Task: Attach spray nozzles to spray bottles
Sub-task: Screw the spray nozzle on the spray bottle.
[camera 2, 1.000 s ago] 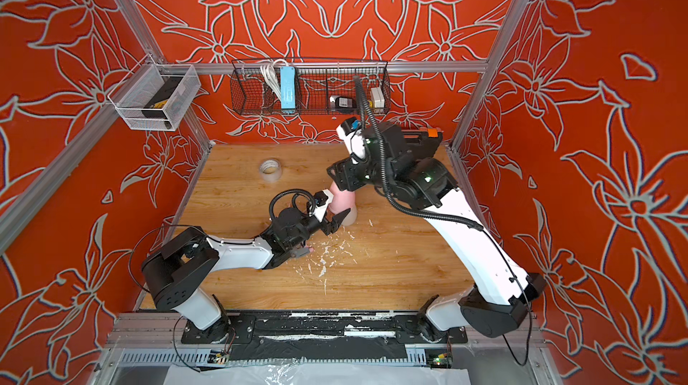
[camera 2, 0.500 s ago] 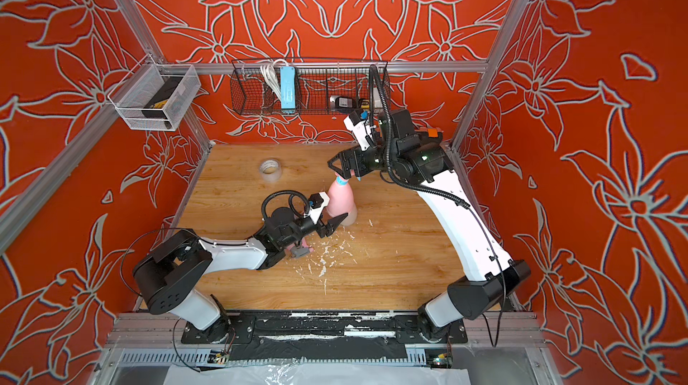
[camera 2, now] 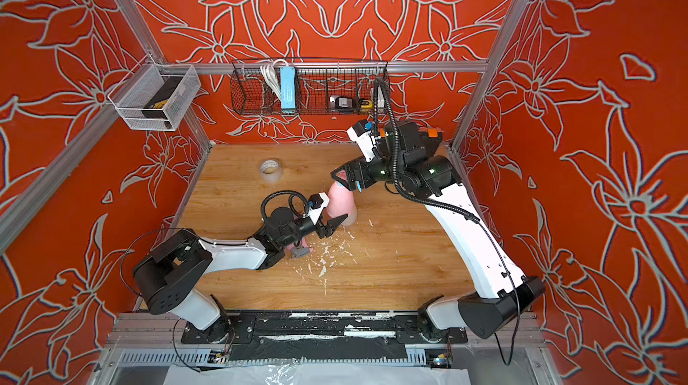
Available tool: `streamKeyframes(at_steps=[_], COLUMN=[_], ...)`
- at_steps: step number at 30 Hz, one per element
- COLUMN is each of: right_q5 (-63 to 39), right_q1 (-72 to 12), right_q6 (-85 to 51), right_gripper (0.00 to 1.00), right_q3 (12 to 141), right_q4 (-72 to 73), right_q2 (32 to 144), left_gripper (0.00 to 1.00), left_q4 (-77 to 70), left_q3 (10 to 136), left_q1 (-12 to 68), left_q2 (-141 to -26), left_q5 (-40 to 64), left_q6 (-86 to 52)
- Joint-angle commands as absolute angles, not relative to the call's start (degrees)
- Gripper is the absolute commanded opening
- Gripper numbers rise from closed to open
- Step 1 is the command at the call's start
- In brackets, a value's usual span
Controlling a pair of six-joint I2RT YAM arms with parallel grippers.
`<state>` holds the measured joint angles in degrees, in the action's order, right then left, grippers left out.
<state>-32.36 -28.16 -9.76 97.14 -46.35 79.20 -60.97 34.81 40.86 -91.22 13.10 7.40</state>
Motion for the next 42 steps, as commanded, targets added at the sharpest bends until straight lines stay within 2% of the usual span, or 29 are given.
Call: streamKeyframes(at_steps=[1,5,12,17,20,24,31,36,42], right_q5=[-32.3,-33.7,-34.8,-34.6,-34.4,-34.0,-33.1,-29.9,-26.7], right_q1=[-27.4,-27.4,-27.4,-27.4,-27.4,-27.5,-27.5,-27.6,-28.5], right_q6=[-8.6,-9.9,-12.1,-12.3,-12.4,-12.1,-10.9,-8.6,-6.1], right_gripper=[0.89,0.78,0.49,0.44,0.38,0.21,0.1,0.01,0.0], right_q3=[95.5,91.4,86.6,86.8,87.3,88.0,89.8,95.2,101.3], right_q4=[-44.9,-42.0,-37.7,-37.5,-37.6,-38.3,-40.4,-47.3,-55.8], right_q2=[77.4,74.6,71.7,72.0,72.2,72.4,73.0,75.3,78.5], left_gripper=[0.35,0.35,0.35,0.35,0.35,0.35,0.35,0.34,0.34], left_q4=[-63.8,-64.4,-64.7,-64.3,-64.1,-64.1,-63.6,-61.9,-59.5], left_q3=[34.6,34.5,34.7,34.8,34.9,35.1,35.5,36.0,37.3], left_q1=[40.5,40.1,39.8,39.8,39.8,39.8,39.8,39.8,39.9], left_q2=[-89.0,-88.6,-88.5,-88.7,-88.8,-89.0,-89.3,-89.8,-90.2], left_q5=[14.1,14.5,15.3,15.6,15.8,16.0,16.3,15.3,13.2], left_q6=[6.9,5.7,4.8,4.8,4.9,4.7,5.0,6.7,8.7])
